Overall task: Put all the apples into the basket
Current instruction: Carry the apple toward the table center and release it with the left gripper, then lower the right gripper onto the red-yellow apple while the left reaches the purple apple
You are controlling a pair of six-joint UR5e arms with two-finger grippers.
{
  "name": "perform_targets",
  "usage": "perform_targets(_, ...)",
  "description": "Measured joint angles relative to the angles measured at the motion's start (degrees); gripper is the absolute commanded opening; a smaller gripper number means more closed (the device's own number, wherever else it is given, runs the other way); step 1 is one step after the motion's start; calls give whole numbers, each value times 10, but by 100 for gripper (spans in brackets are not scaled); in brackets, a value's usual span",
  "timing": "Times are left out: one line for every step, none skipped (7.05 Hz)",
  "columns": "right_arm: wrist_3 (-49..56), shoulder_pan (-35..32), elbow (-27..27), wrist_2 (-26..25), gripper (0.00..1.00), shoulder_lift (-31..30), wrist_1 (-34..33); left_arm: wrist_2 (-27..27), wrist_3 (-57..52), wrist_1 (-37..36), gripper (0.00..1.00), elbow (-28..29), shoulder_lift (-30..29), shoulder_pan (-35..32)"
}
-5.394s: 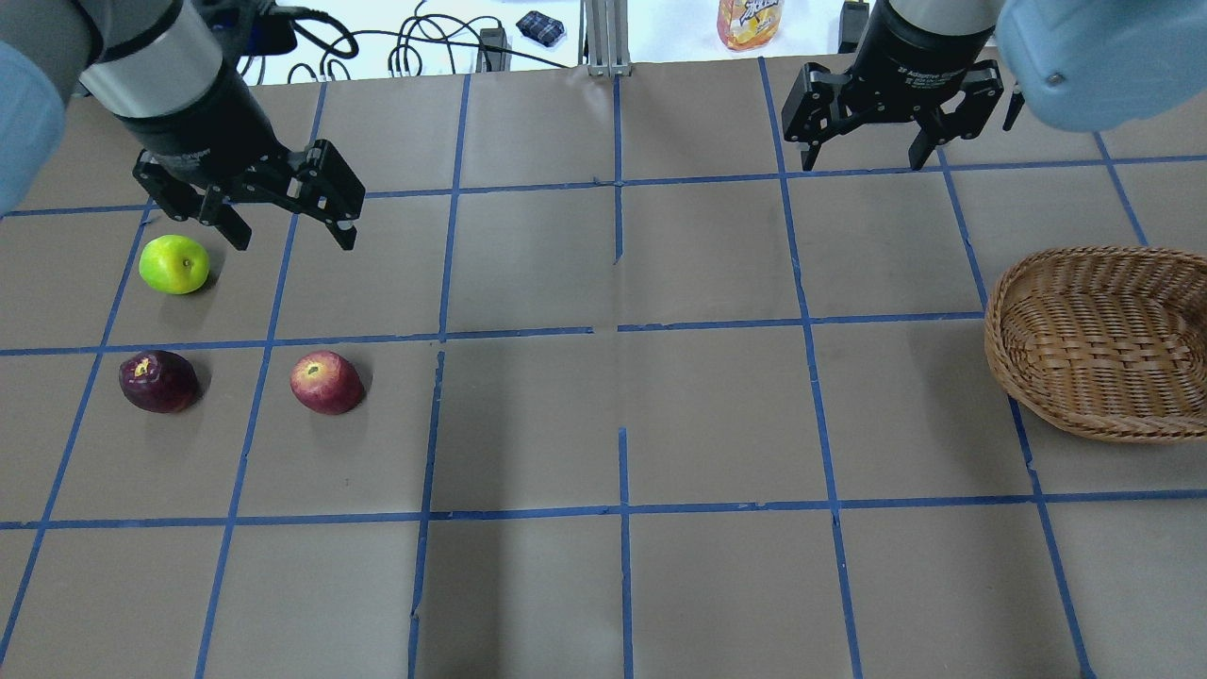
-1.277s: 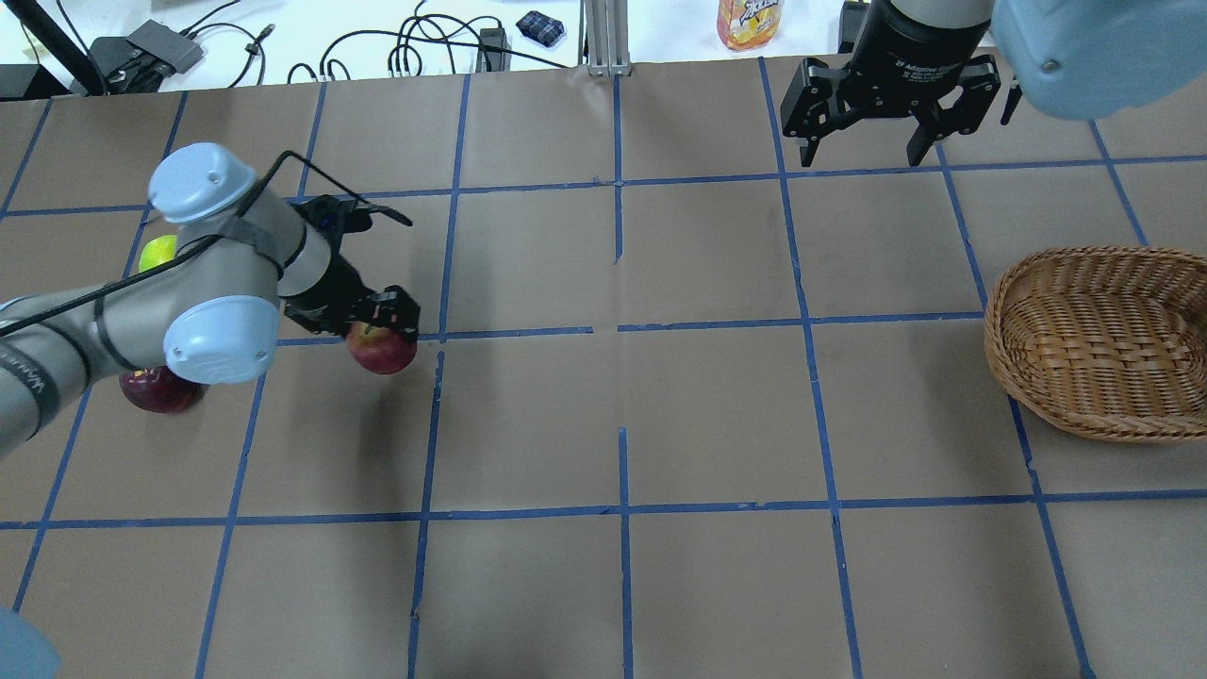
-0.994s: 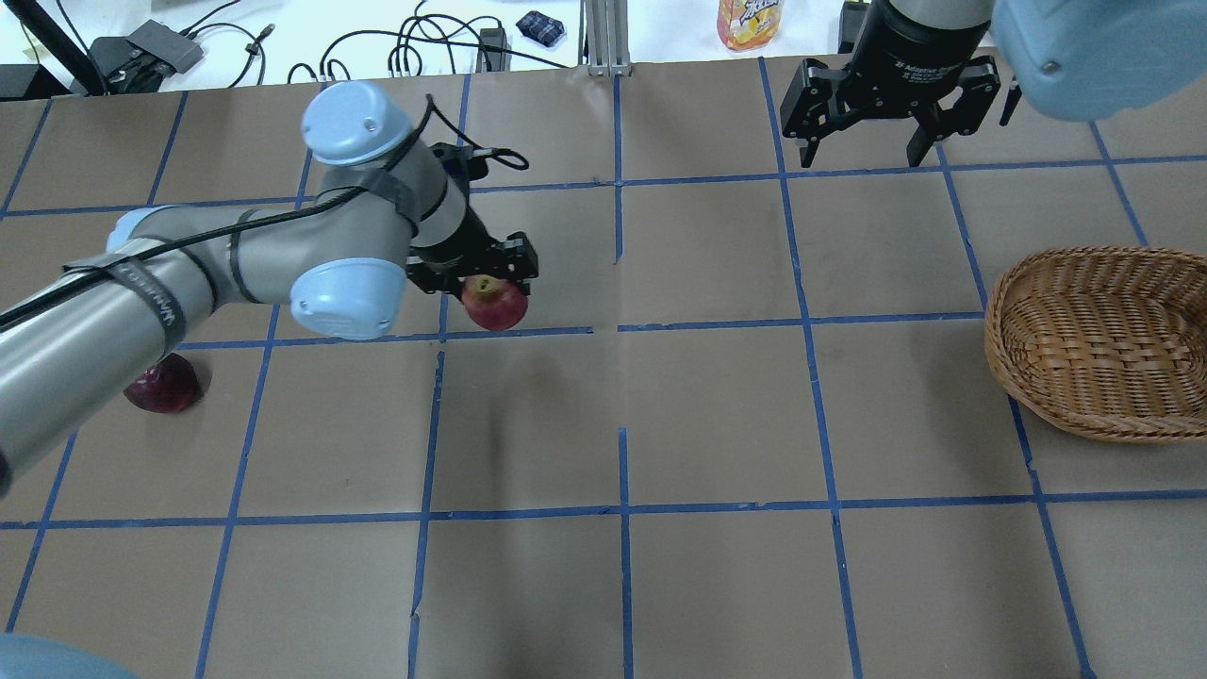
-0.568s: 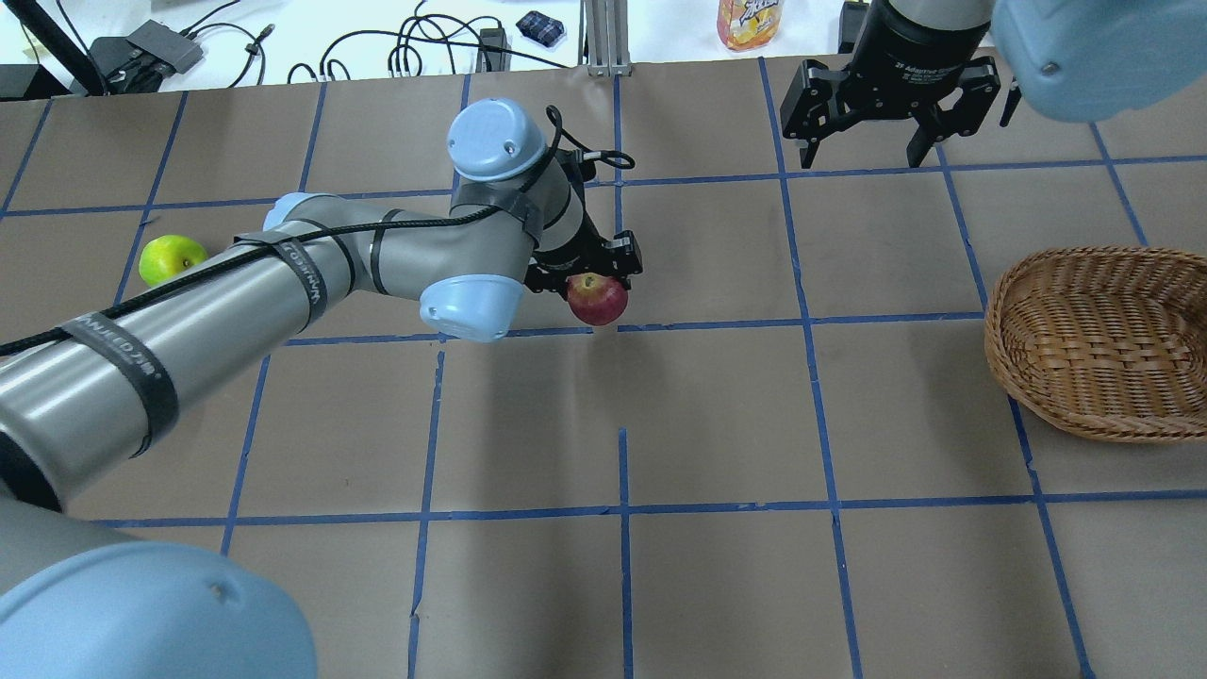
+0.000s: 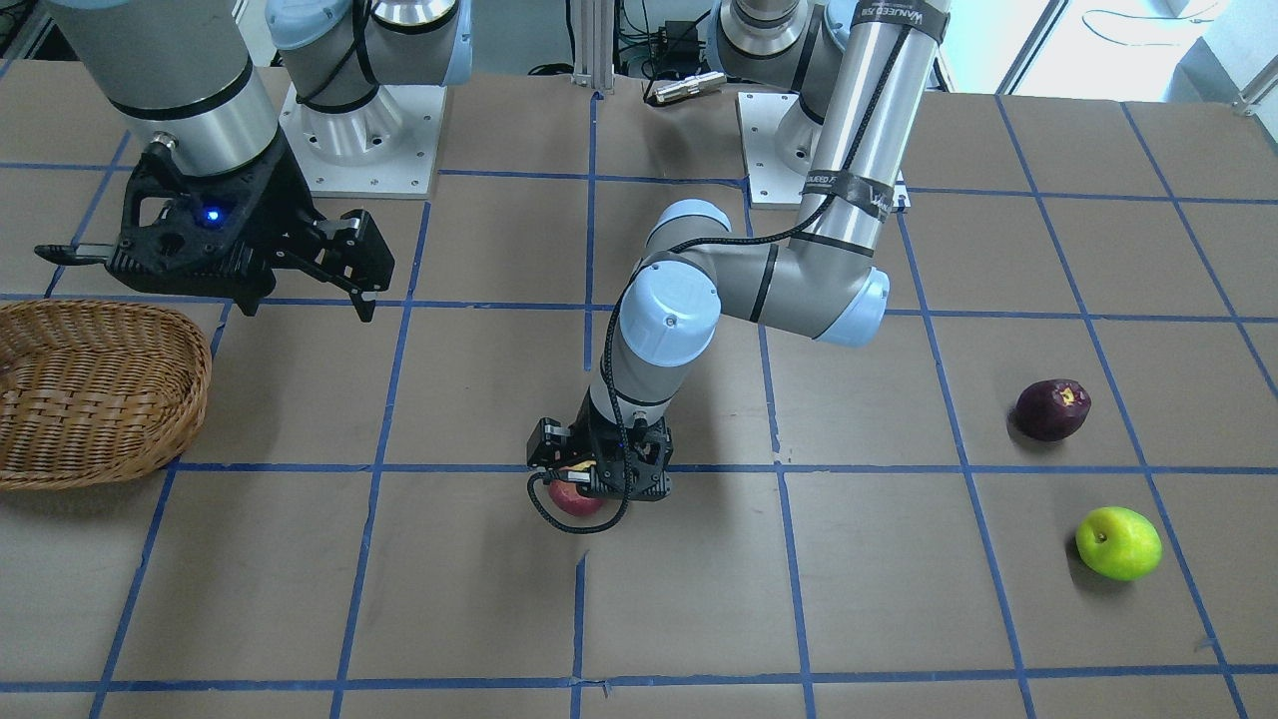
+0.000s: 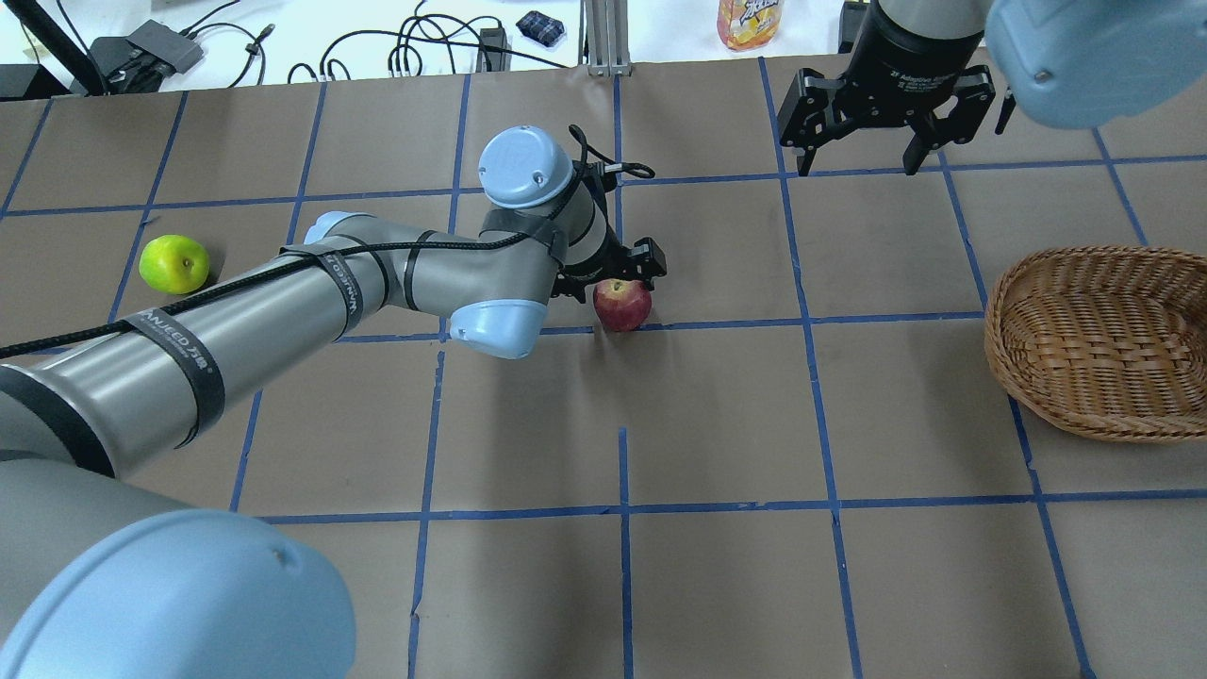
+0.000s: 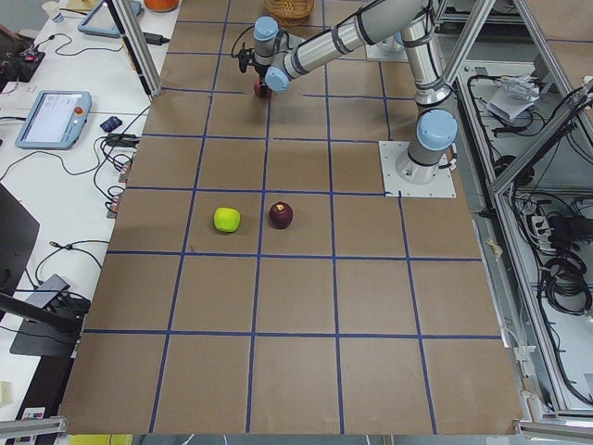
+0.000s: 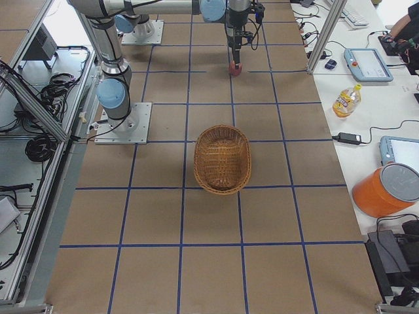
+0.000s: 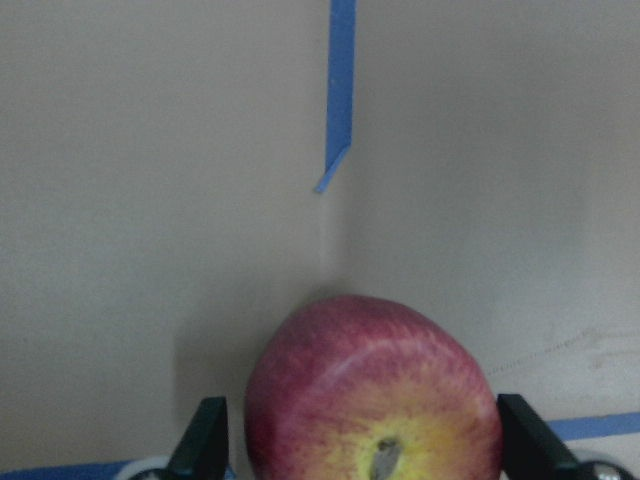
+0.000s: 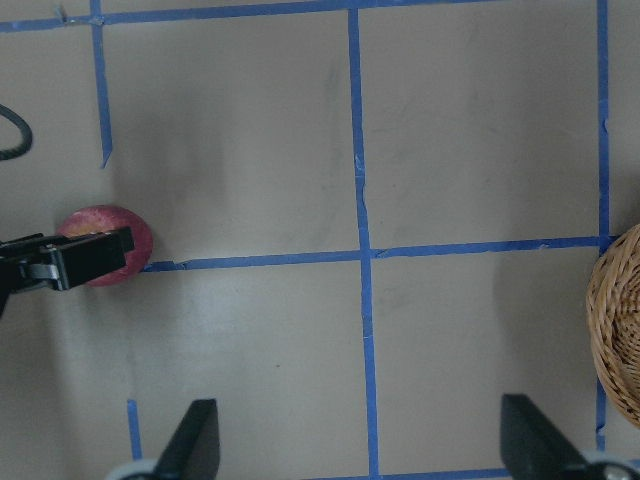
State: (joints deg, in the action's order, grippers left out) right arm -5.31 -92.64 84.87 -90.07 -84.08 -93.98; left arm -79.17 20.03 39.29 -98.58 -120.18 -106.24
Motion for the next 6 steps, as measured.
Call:
perform_targets(-3, -3, 2, 0, 100, 3, -1, 0, -36, 25, 100, 1, 25, 32)
perform_targets(-7, -13, 4, 0, 100, 13, -8, -8, -98, 87, 100, -1, 62, 78)
perform_targets(-20, -38, 5, -2, 100, 40, -34, -46, -176, 159, 100, -4, 101, 136)
perform_targets(-49, -79, 6, -7, 100, 79, -77, -99, -266, 221, 100, -7, 131, 202)
perform_targets(-95, -122, 7, -12, 100, 127, -123, -127, -341, 264, 100, -12, 151, 273)
perform_targets(-135, -155, 7, -17, 100, 173, -168, -138, -408, 284, 100, -20, 161, 347)
